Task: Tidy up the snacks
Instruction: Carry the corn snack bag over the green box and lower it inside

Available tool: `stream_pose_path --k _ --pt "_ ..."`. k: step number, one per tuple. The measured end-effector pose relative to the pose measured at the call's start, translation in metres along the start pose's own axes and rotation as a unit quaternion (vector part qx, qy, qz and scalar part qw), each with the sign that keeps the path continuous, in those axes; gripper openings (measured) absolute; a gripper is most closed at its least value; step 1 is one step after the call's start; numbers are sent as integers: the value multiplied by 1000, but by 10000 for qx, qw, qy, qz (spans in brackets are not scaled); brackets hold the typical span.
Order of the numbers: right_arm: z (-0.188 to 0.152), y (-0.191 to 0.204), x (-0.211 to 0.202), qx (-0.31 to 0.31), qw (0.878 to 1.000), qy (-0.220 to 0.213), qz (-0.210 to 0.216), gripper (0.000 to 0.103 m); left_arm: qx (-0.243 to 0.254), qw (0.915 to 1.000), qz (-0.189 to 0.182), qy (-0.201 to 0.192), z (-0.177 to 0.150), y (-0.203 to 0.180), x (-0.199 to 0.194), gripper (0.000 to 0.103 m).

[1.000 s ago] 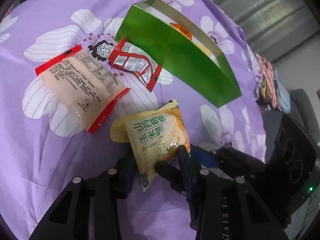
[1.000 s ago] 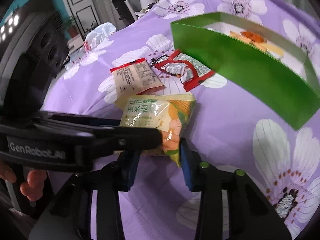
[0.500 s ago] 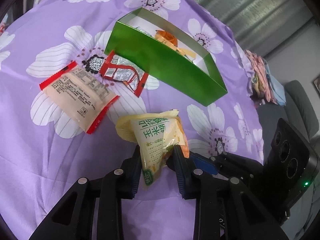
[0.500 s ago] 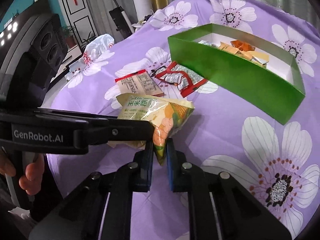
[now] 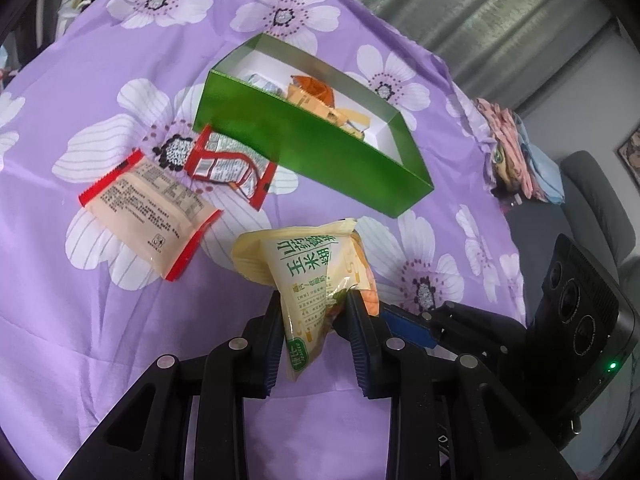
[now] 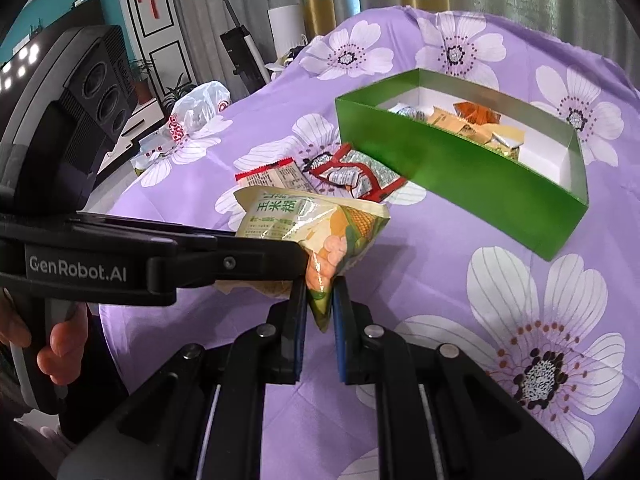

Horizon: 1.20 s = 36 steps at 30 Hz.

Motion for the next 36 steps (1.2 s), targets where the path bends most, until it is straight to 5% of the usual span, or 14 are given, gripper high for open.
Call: stream_pose_path --k 16,36 --pt "16 1 -27 -110 9992 -385 -73 13 314 9991 -17 -291 17 -21 -21 30" --pt "67 -34 -43 -187 9953 -869 -392 13 751 9952 -100 -615 83 -57 -16 30"
Point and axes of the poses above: each gripper's, at about its wrist camera, not at the fingertips, and x roughly the way its jaws point, y to its left, z to its top, the point moved 1 cm from there along x, roughly the way its jaws point, and after that the axes turned 6 degrees about z, right-handed, at the moved point
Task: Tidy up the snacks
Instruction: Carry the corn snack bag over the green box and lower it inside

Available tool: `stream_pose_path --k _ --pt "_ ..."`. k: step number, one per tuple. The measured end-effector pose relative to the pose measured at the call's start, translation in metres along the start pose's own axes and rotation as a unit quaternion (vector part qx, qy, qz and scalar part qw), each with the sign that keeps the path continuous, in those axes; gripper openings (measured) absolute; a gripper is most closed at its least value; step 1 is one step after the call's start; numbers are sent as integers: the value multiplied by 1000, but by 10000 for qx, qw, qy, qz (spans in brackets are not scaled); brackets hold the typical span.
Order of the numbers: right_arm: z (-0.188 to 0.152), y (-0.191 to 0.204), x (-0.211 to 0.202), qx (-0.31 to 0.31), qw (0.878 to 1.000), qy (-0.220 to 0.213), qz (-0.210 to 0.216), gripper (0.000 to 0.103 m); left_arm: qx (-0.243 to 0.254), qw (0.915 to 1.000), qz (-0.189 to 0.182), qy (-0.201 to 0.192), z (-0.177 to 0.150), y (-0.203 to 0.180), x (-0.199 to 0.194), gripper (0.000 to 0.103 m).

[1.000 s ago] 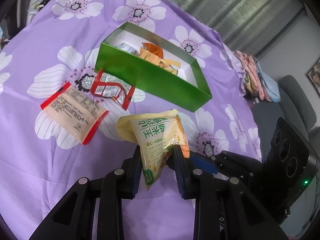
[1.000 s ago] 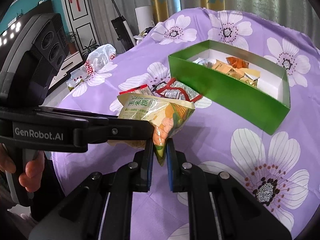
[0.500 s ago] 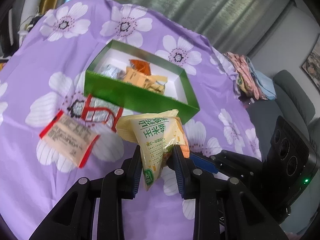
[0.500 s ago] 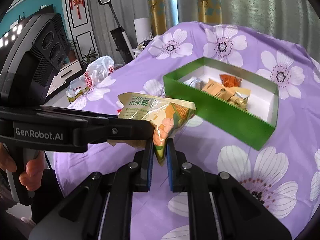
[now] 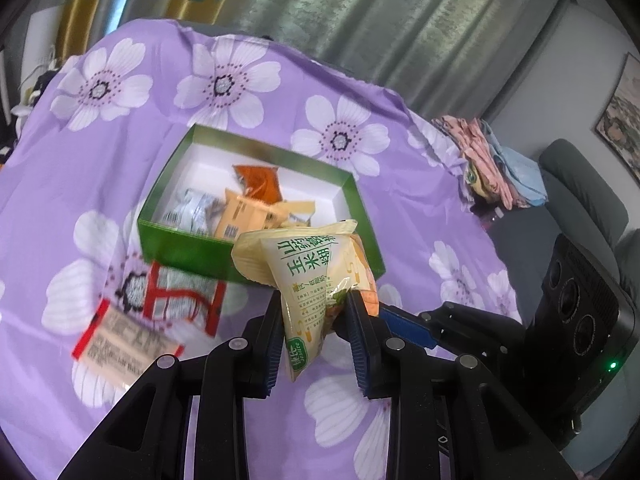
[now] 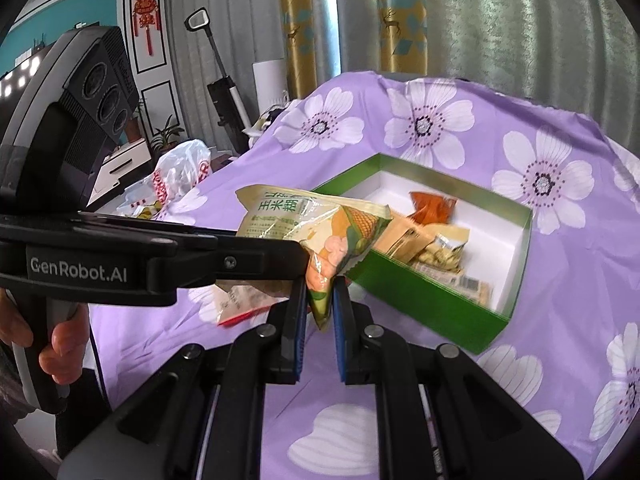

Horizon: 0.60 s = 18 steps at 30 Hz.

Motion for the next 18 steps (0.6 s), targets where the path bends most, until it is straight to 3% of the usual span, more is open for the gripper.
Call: stream_pose_path --k 8,18 --pt "22 -35 10 29 9998 -103 -191 13 117 9999 -42 27 34 -7 26 30" --pt "31 -86 40 269 9990 115 -350 13 -50 9990 -124 437 64 -4 82 30"
Point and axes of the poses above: each gripper's, at about its wrist camera, not at the fingertips, and x roughly the way its jaws point, y to its left, z to its top, the point moved 1 cm from there along x, roughly the way its jaws point, and after that the axes turned 6 degrees about z, right-handed, at the moved point
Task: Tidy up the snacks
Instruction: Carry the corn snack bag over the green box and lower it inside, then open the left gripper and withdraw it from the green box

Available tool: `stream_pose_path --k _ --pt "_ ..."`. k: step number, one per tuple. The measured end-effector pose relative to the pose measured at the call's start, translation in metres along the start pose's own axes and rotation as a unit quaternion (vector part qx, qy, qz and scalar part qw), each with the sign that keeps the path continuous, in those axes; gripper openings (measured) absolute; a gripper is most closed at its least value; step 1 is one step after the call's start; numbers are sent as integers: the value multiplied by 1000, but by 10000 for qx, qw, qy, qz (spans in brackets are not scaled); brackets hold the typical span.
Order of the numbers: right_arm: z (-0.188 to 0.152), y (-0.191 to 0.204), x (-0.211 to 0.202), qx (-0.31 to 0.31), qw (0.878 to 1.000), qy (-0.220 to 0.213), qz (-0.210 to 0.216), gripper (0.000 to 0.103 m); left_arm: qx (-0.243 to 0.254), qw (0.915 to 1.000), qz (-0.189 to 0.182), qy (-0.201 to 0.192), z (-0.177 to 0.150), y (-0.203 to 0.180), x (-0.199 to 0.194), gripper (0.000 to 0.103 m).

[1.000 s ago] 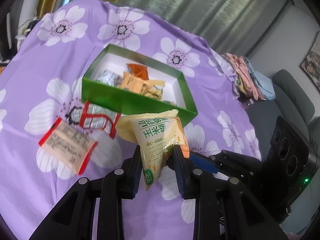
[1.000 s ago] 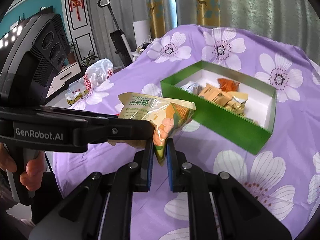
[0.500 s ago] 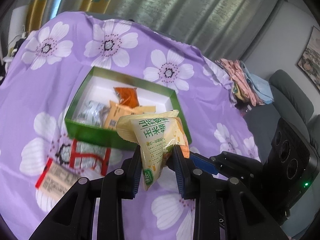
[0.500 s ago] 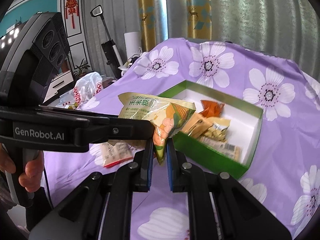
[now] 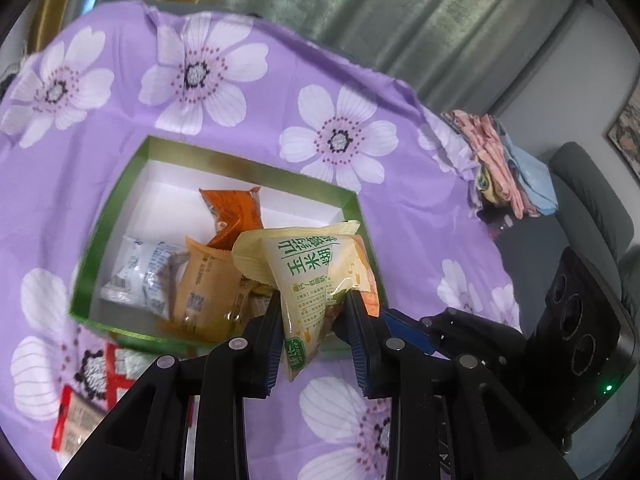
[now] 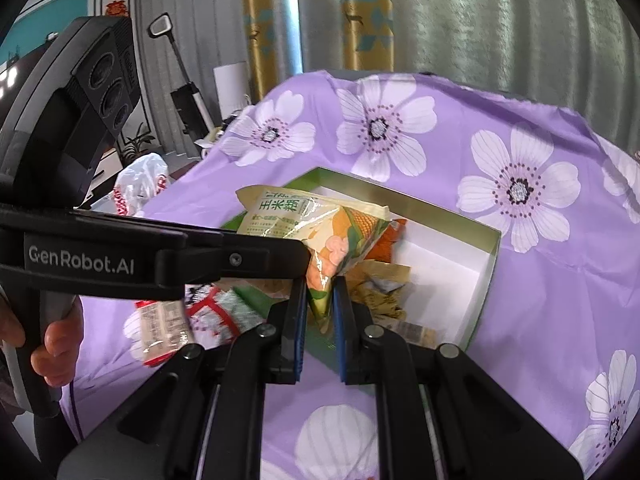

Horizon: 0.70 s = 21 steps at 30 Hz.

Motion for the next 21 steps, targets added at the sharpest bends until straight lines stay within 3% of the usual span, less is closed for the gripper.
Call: stream_pose_path --k 10,13,15,17,21 --pt "-8 -24 35 428 9983 389 -31 16 -105 9987 297 390 6 10 44 30" --pt "-8 -25 38 514 9976 464 -32 19 -130 9975 555 418 7 13 49 30" --pt "-8 -25 36 519 9975 449 -138 28 -182 9971 615 403 8 16 47 41" --pt "-9 -27 32 565 9975 398 -176 40 -191 9968 692 344 8 17 42 77" --pt "-10 -27 17 638 9973 275 -231 48 -115 9963 838 169 7 19 26 81"
Point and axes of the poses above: each gripper's, at about its wrist camera, not at the fingertips, and x roughly the way its jaws point, y to its left, z to its top, the point moved 1 cm from there along x, roughly the way its jaws point, and after that the axes turned 6 degrees about z, right-handed, at the moved point
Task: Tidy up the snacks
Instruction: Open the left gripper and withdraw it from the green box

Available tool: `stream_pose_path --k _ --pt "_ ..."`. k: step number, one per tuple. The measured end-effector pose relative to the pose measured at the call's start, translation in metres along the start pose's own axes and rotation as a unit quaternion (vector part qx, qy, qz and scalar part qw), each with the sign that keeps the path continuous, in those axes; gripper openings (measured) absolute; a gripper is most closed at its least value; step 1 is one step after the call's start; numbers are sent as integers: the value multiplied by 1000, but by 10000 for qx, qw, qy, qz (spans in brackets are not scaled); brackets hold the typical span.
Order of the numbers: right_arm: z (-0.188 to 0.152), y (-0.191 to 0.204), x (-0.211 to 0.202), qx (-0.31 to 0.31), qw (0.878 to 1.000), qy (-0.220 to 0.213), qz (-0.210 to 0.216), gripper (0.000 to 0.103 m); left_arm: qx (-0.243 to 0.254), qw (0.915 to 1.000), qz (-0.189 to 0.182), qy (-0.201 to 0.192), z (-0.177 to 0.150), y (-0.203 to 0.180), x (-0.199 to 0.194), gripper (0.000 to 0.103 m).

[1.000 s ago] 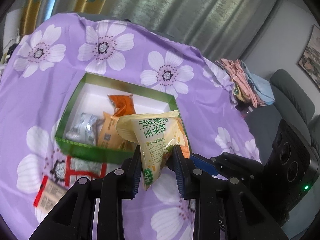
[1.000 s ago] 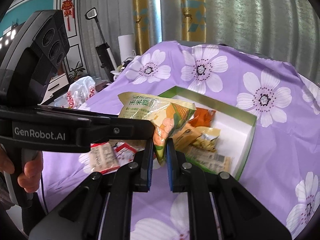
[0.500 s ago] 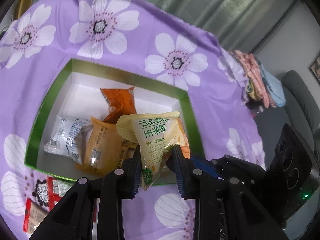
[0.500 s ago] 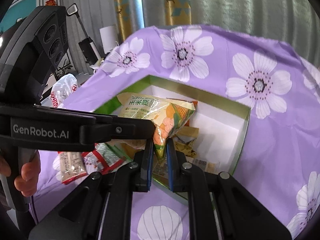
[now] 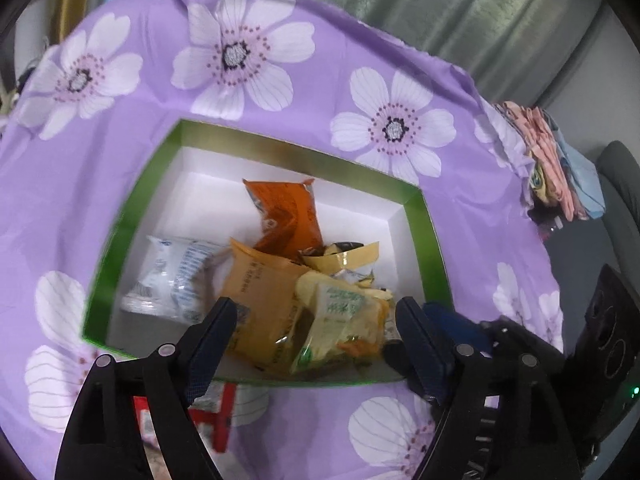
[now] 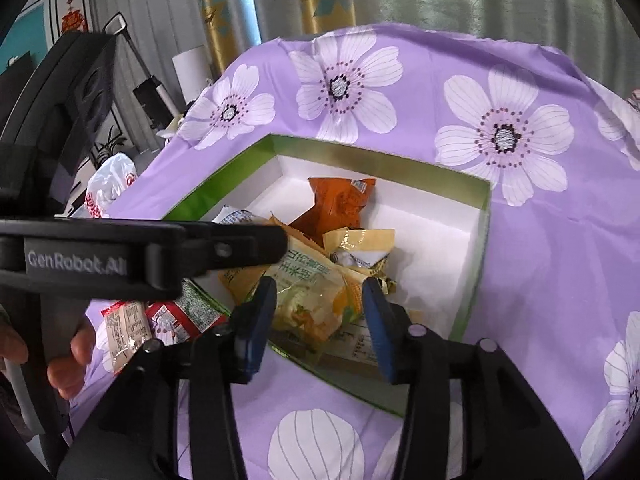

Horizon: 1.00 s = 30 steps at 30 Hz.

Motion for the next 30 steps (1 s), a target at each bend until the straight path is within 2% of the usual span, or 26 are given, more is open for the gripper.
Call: stream_pose_path --k 6,10,15,17,18,30 --pt "-9 13 -30 -157 9997 -144 -126 65 34 9996 177 -221 -12 6 -32 82" --pt "-16 25 -54 -188 9993 -261 -213 77 48 9995 163 -252 -25 6 -51 82" --pt "-26 38 -79 -202 9980 -355 -474 88 51 9995 109 -292 -43 6 -73 83" --pt "-31 42 -88 -198 9975 -391 -547 95 19 9993 130 -341 -52 8 -83 101" --pt "-34 45 -93 -186 9971 -430 -595 98 -11 9992 103 -388 -56 10 -89 102" --pt "-59 73 -126 -204 9967 -539 -570 98 -253 9983 94 -515 -102 27 -131 102"
Point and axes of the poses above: each gripper's, at about its wrist camera, not at the fingertips, and x roughly the way its jaws point, y to its left, z to its top, the point moved 1 cm from there along x, roughly the way its jaws point, and after that the axes turned 6 degrees about z, right-handed, at the moved point
